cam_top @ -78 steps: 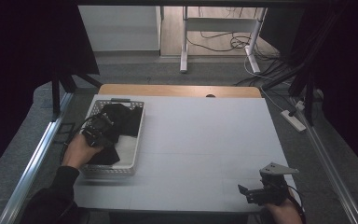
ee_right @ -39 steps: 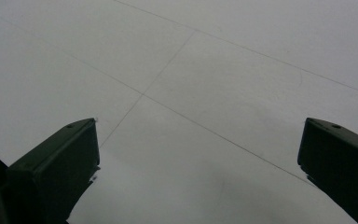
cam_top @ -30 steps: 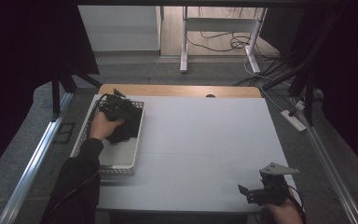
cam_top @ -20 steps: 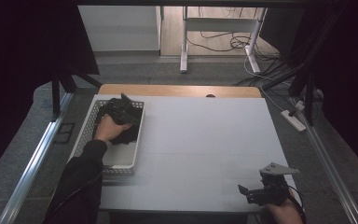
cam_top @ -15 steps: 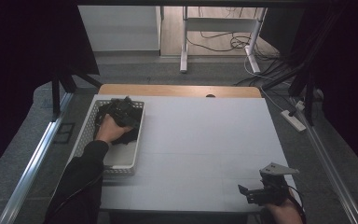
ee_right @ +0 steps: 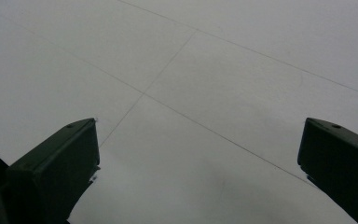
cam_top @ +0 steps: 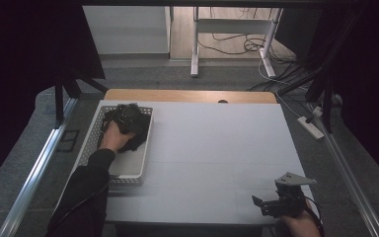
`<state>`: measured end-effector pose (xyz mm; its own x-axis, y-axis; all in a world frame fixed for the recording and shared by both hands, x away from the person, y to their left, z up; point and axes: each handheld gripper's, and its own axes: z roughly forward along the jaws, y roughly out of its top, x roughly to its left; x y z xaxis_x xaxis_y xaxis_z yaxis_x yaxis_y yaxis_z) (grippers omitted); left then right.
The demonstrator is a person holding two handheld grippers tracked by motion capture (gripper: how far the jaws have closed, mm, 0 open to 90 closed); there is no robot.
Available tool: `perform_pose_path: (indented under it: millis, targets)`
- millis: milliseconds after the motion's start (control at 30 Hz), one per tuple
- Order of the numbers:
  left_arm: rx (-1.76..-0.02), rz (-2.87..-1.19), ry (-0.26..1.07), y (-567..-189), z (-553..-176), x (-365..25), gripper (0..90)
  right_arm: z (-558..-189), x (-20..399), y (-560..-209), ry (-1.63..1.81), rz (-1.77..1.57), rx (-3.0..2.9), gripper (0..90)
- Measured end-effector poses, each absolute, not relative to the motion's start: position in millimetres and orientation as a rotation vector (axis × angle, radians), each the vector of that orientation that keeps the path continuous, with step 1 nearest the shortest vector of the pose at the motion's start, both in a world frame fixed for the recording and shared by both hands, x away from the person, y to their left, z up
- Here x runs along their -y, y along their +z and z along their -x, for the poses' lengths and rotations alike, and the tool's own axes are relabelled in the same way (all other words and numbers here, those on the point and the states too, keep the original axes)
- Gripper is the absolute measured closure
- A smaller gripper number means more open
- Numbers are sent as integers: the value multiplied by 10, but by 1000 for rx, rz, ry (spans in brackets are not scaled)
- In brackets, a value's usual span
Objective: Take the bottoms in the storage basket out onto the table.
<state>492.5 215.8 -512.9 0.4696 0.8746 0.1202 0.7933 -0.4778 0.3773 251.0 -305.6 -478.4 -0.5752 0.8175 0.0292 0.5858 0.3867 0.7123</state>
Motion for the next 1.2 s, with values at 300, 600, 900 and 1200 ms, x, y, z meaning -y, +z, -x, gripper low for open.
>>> perform_pose_path:
  millis: [300, 600, 900, 1200]
  targets:
    - [-1424, -2437, 410, -5095, -4925, -2198, 712, -2513, 3063, -4784, 1001, -1231, -2319, 0]
    - [-1402, -2349, 295, -4978, -4893, -2294, 739, -2516, 3067, -4783, 1003, -1239, -2316, 0]
    - [-1343, -2284, 333, -4742, -4746, -2409, 741, -2517, 3067, -4783, 1003, -1239, -2315, 0]
    - [-1279, -2244, 290, -4532, -4604, -2531, 740, -2517, 3067, -4781, 1000, -1240, -2314, 0]
